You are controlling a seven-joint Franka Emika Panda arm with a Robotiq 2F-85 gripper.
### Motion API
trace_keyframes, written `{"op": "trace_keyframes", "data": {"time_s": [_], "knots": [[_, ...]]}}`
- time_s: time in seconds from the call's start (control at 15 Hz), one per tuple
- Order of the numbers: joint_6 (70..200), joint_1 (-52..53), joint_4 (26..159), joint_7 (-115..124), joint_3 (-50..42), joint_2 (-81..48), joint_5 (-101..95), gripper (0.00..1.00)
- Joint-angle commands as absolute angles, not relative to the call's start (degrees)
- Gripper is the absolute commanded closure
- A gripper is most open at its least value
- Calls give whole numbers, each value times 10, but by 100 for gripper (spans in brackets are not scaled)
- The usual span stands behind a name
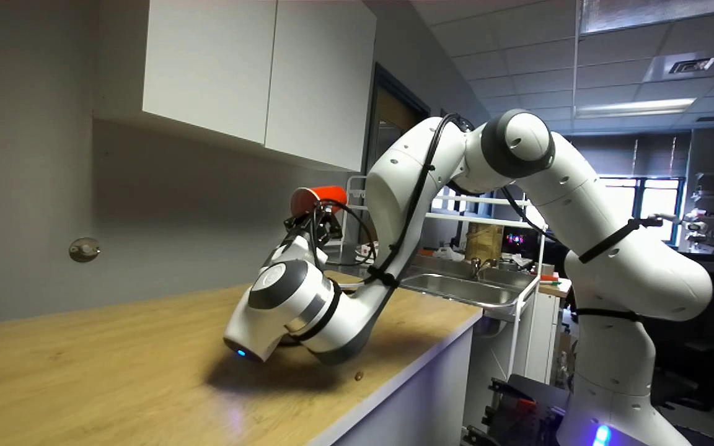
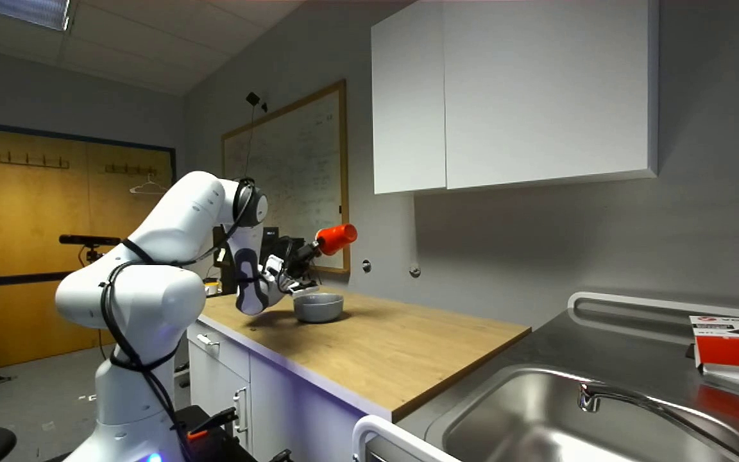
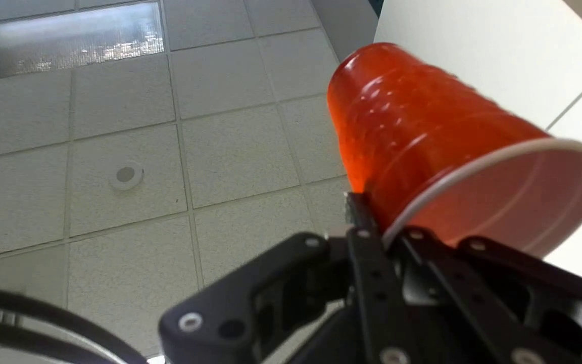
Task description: Pour the contents from the orange cup into the gray bowl
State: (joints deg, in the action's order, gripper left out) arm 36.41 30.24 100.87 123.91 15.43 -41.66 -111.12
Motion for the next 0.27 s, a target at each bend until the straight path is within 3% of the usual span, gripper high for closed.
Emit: {"op": "trace_keyframes", "data": {"time_s": [0.0, 0.2], "knots": [[353, 304, 993, 1214, 151, -424, -1128, 95], [351, 304, 992, 1205, 150, -424, -1131, 95]]}}
